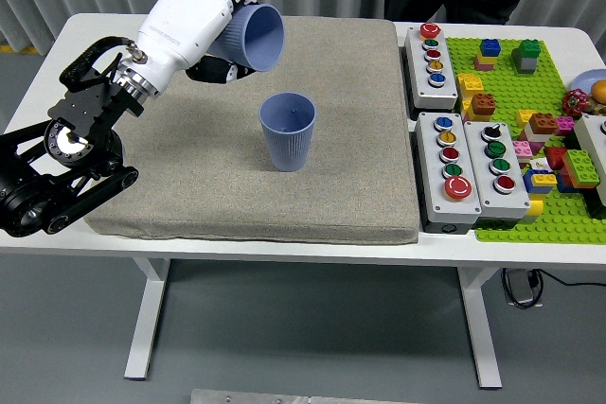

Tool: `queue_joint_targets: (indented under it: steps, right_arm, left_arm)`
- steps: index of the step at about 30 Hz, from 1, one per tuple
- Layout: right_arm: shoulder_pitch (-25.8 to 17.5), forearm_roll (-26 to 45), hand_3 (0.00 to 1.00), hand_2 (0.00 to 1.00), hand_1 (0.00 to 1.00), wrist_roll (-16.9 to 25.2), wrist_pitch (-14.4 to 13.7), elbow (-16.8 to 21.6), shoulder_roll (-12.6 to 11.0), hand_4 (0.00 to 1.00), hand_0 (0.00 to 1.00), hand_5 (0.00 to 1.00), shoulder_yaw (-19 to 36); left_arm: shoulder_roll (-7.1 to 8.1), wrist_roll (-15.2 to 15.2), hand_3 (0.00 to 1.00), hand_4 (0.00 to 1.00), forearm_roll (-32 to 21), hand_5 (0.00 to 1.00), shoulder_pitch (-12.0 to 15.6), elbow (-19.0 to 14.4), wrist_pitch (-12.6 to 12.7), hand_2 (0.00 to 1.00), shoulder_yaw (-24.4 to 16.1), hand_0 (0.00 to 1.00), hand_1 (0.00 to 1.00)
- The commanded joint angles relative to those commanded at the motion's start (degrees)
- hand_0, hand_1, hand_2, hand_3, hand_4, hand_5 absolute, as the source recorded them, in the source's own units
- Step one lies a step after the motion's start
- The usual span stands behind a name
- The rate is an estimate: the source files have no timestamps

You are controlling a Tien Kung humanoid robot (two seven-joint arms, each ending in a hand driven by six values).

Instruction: Pick cup pour cup place

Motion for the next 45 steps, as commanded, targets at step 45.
queue_joint_targets:
  steps: [45]
  right_arm:
    - [-1.42,-2.22,0.550,0.557,0.610,-0.19,0.29,-0.02,0.59,0.002,0.670,0.198,1.14]
  left_arm:
    - [-14.26,-22.43,0.497,0.695,-50.58,0.160,24.30,-0.26,6.56,0.498,-17.96,0.494,0.481]
